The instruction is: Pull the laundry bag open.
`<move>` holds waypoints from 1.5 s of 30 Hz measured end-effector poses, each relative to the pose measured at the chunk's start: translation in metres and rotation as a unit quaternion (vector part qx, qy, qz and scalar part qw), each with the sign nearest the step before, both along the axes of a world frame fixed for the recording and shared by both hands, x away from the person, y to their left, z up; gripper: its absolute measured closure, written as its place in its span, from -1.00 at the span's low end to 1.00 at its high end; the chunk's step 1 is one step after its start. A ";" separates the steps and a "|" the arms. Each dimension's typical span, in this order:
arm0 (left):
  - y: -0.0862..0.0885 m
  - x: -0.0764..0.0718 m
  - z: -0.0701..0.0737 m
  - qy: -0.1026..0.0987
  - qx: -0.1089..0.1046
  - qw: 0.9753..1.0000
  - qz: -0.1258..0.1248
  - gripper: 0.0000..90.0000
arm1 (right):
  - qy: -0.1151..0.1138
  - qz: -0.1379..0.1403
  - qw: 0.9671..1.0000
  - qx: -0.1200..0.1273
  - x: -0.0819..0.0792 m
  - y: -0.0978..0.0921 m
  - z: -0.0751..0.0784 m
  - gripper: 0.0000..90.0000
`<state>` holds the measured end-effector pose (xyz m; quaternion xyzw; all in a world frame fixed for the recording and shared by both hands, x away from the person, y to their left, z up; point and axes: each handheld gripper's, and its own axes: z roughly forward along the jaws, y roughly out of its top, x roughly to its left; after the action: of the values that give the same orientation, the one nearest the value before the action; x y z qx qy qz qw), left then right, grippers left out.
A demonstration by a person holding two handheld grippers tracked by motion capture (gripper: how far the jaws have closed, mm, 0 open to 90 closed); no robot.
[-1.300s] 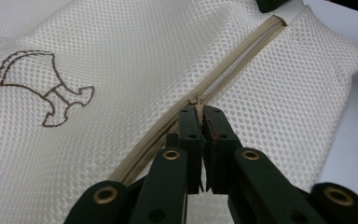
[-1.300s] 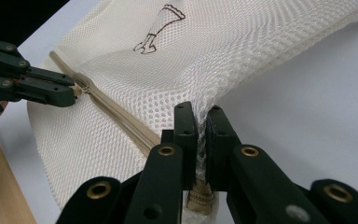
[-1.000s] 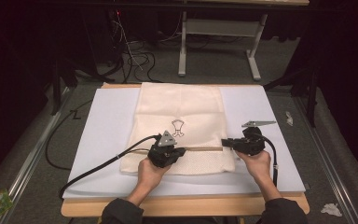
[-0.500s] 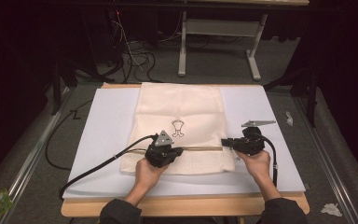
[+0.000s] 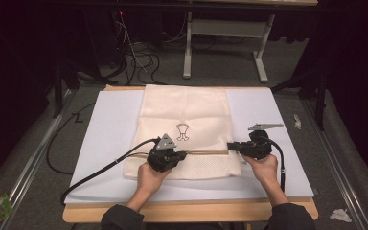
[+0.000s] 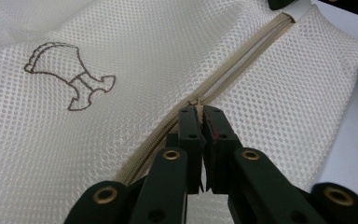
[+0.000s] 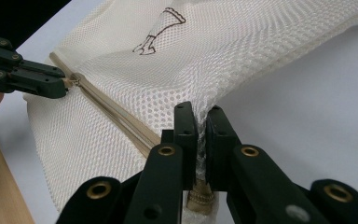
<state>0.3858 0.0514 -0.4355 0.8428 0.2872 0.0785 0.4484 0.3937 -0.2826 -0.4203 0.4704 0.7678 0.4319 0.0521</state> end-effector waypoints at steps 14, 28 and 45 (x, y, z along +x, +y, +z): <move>0.009 0.000 0.002 0.001 0.000 1.000 0.004 0.94 | -0.001 -0.001 1.000 -0.001 0.000 -0.001 0.001 0.92; 0.018 0.000 0.002 0.002 -0.001 1.000 0.010 0.94 | -0.002 -0.003 1.000 -0.005 0.000 0.000 0.001 0.92; 0.038 -0.001 0.003 0.003 -0.006 1.000 0.028 0.94 | -0.002 -0.005 1.000 -0.006 0.001 -0.001 0.002 0.92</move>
<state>0.3847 0.0895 -0.4328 0.8319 0.3124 0.0869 0.4504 0.3948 -0.2839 -0.4188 0.4730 0.7680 0.4279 0.0584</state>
